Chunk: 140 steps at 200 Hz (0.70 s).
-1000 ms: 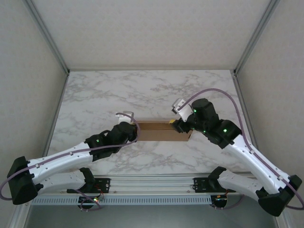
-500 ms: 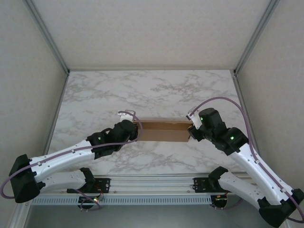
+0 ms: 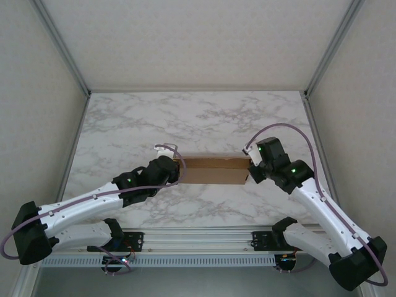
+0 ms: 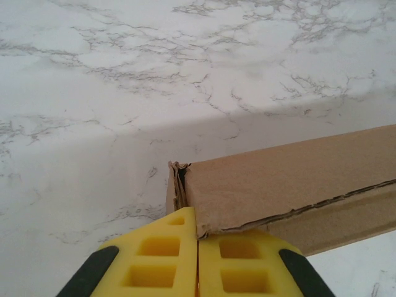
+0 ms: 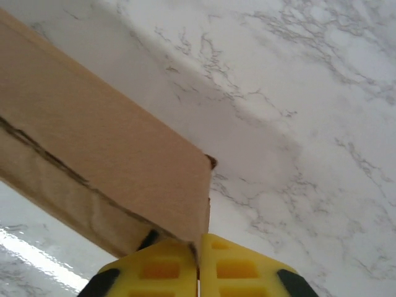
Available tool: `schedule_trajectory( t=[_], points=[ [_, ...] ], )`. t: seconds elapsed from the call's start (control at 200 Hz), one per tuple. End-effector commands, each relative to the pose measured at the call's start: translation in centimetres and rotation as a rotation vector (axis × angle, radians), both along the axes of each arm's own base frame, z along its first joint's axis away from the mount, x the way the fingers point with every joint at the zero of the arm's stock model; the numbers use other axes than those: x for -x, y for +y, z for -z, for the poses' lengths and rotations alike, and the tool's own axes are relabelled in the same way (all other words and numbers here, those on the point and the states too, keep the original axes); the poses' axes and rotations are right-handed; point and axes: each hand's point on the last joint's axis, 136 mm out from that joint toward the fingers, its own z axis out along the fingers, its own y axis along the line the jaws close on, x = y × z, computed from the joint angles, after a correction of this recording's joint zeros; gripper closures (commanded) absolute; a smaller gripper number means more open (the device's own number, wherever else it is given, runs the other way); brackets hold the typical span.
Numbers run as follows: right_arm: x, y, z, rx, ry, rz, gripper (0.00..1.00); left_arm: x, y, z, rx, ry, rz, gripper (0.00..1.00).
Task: Fold the paper box
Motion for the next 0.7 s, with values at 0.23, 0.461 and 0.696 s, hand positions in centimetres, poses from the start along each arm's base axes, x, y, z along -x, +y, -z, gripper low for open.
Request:
schedule_trajectory(
  t=[0.23, 0.461, 0.696],
  points=[
    [0.3, 2.9, -1.7, -0.153, 0.095, -0.023, 0.96, 0.7, 0.6, 2.2, -0.09, 0.07, 0.034, 0.93],
    [0.2, 2.9, -1.9, -0.191, 0.21, 0.115, 0.98, 0.6, 0.6, 2.5, -0.115, 0.074, 0.038, 0.94],
    [-0.4, 3.2, -2.4, -0.28, 0.285, 0.261, 1.0, 0.4, 0.9, 2.3, -0.143, 0.063, 0.031, 0.94]
  ],
)
